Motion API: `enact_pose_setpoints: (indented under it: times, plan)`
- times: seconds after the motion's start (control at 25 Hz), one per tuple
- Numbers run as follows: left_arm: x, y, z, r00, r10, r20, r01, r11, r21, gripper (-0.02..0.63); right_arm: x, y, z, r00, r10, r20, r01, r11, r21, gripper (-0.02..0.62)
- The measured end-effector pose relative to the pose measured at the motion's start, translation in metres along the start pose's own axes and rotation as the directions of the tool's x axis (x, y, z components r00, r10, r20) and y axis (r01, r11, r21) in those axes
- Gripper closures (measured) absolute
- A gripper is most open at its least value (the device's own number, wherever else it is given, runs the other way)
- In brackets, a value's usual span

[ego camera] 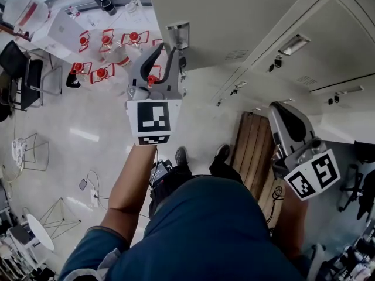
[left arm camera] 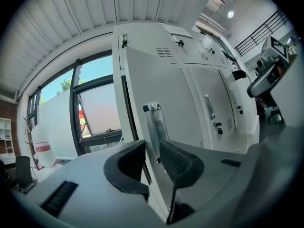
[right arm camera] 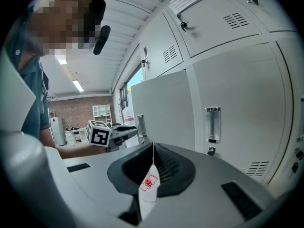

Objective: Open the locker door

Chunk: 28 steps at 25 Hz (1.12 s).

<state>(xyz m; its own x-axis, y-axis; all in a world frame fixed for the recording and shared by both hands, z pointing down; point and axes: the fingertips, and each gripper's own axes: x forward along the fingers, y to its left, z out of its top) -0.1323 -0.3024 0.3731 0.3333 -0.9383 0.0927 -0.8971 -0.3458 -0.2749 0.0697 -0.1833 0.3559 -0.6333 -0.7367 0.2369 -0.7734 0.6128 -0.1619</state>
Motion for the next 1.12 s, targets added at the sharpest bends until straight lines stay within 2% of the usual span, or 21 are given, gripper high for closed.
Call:
enact_pose_setpoints:
  times: [0.36,0.68,0.92,1.12]
  plan:
    - [-0.037,-0.02,0.007,0.995,-0.103,0.011,0.103,0.994,0.03,0.54,-0.017,0.023,0.009,0.999,-0.029,0.027,0.03,0.999,-0.019,0.557]
    - [-0.069,-0.053,0.017,0.978,-0.206,0.03,0.204,0.978,0.054,0.563,-0.038,0.041,0.014,0.997,-0.053,0.058,0.055,0.998,-0.033,0.557]
    - [-0.091,-0.088,0.025,0.95,-0.308,0.042,0.305,0.95,0.065,0.568,-0.06,0.052,0.016,0.993,-0.083,0.078,0.086,0.995,-0.04,0.557]
    - [-0.106,-0.12,0.031,0.913,-0.406,0.043,0.401,0.912,0.09,0.572,-0.082,0.059,0.016,0.989,-0.109,0.097,0.114,0.992,-0.046,0.557]
